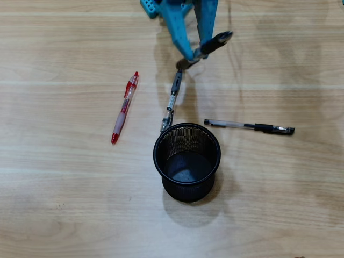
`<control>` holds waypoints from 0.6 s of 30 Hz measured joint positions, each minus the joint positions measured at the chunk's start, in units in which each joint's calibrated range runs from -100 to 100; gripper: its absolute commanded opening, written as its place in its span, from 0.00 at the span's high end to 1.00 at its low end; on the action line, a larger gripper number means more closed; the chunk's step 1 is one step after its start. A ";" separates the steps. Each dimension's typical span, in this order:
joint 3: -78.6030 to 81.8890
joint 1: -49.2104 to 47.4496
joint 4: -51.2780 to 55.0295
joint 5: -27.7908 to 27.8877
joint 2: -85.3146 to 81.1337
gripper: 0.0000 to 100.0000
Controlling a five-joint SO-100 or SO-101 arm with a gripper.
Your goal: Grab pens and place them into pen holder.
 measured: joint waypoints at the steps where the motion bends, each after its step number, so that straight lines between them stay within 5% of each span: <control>1: 1.95 0.10 -3.02 -0.78 0.00 0.98; 11: 7.72 1.24 -36.77 -2.08 14.36 0.98; 18: 7.72 1.72 -42.30 -4.84 22.09 0.97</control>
